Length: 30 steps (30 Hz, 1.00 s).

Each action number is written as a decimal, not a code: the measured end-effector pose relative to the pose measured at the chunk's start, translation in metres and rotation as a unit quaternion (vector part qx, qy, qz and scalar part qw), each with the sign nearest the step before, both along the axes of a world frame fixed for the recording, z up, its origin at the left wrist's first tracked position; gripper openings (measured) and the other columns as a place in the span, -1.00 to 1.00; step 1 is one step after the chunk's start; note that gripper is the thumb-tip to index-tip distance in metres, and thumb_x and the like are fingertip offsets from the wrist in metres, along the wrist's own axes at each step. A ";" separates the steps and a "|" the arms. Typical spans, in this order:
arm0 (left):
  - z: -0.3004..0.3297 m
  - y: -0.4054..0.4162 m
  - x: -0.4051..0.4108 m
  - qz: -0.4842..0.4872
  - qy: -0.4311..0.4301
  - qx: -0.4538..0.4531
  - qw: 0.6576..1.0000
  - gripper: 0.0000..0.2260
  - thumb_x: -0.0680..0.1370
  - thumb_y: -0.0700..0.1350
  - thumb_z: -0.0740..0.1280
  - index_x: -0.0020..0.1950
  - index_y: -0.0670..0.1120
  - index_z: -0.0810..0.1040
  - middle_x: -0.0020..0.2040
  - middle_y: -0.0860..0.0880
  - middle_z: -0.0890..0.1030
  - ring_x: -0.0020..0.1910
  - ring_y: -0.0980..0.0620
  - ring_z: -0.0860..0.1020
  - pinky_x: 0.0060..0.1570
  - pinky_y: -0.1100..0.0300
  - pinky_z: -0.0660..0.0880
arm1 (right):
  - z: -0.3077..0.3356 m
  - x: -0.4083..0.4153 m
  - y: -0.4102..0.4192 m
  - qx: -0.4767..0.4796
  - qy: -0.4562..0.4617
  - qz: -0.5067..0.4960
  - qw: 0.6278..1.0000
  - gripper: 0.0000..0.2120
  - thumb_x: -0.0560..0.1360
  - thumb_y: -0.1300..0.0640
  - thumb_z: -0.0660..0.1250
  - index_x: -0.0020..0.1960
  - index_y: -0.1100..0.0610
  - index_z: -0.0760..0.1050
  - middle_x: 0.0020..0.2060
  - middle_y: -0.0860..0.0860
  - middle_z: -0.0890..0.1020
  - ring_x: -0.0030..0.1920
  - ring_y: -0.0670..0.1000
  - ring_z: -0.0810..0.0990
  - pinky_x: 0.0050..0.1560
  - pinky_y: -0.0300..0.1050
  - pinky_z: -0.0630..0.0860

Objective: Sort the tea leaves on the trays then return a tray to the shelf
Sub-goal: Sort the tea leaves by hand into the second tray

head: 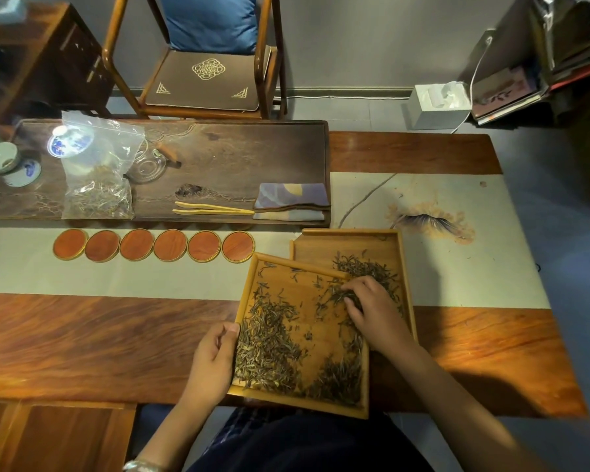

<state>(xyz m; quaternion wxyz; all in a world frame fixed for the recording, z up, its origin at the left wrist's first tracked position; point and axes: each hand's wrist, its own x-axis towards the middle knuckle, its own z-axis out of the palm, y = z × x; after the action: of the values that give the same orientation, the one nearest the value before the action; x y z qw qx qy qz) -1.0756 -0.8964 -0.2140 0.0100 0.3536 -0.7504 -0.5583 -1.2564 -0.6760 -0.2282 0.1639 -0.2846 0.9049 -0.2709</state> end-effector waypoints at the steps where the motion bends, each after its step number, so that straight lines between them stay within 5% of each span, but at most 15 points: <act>1: 0.000 0.000 0.000 -0.001 0.001 0.001 1.000 -0.78 0.64 -0.13 0.17 -0.14 -0.14 0.52 -0.28 -0.01 0.49 -0.30 0.22 0.44 -0.25 0.41 0.32 | 0.000 -0.003 0.000 0.001 -0.002 -0.006 1.000 -0.75 0.56 0.18 0.26 0.23 0.14 0.49 0.11 0.00 0.48 0.16 -0.05 0.44 0.13 -0.30 0.32; 12: -0.003 -0.007 0.000 0.003 -0.010 -0.003 1.000 -0.77 0.64 -0.10 0.17 -0.15 -0.11 0.52 -0.28 -0.04 0.50 -0.30 0.20 0.45 -0.23 0.32 0.34 | 0.002 -0.022 0.011 -0.033 0.012 -0.064 0.997 -0.75 0.57 0.15 0.24 0.23 0.17 0.50 0.09 0.04 0.50 0.12 0.00 0.49 0.11 -0.13 0.46; 16: -0.003 -0.007 -0.004 0.015 -0.006 0.007 1.000 -0.78 0.64 -0.14 0.17 -0.11 -0.11 0.56 -0.21 -0.04 0.60 -0.22 0.19 0.53 -0.20 0.42 0.38 | 0.007 -0.011 0.015 -0.028 0.012 -0.019 0.999 -0.62 0.51 -0.05 0.31 0.28 0.07 0.46 0.15 -0.02 0.46 0.21 -0.07 0.40 0.12 -0.22 0.35; 19: -0.003 -0.007 -0.005 0.016 -0.010 0.017 1.000 -0.78 0.64 -0.12 0.17 -0.09 -0.13 0.57 -0.18 -0.11 0.61 -0.15 0.03 0.55 -0.12 0.26 0.41 | 0.005 -0.001 0.020 0.011 -0.008 0.024 1.000 -0.43 0.42 -0.21 0.35 0.36 -0.02 0.38 0.31 -0.07 0.35 0.35 -0.08 0.25 0.27 -0.18 0.22; 22: -0.002 -0.007 -0.006 0.007 -0.014 0.014 1.000 -0.77 0.64 -0.11 0.16 -0.09 -0.14 0.57 -0.18 -0.13 0.60 -0.15 0.00 0.54 -0.12 0.20 0.39 | 0.001 0.003 0.021 0.018 0.002 0.018 1.000 -0.47 0.46 -0.14 0.34 0.37 -0.01 0.37 0.37 -0.03 0.33 0.39 -0.04 0.21 0.31 -0.16 0.16; 26: 0.002 -0.005 -0.006 0.004 -0.010 0.008 1.000 -0.78 0.64 -0.14 0.17 -0.11 -0.11 0.57 -0.25 0.03 0.61 -0.24 0.26 0.53 -0.23 0.48 0.37 | -0.002 -0.003 0.017 0.005 0.014 -0.023 1.000 -0.59 0.51 0.00 0.33 0.33 0.06 0.42 0.28 0.02 0.41 0.34 0.00 0.31 0.28 -0.19 0.23; 30: 0.004 -0.006 -0.003 0.004 -0.010 0.023 1.000 -0.77 0.64 -0.11 0.17 -0.11 -0.13 0.57 -0.24 0.04 0.62 -0.20 0.15 0.55 -0.16 0.31 0.40 | -0.001 -0.015 0.014 -0.005 0.021 -0.051 0.998 -0.66 0.54 0.06 0.31 0.29 0.10 0.45 0.17 0.03 0.47 0.20 -0.02 0.43 0.13 -0.25 0.32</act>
<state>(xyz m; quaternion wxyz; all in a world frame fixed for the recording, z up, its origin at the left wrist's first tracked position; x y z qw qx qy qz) -1.0787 -0.9019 -0.2099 -0.0032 0.3622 -0.7363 -0.5715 -1.2716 -0.6625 -0.2295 0.1295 -0.2443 0.9200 -0.2777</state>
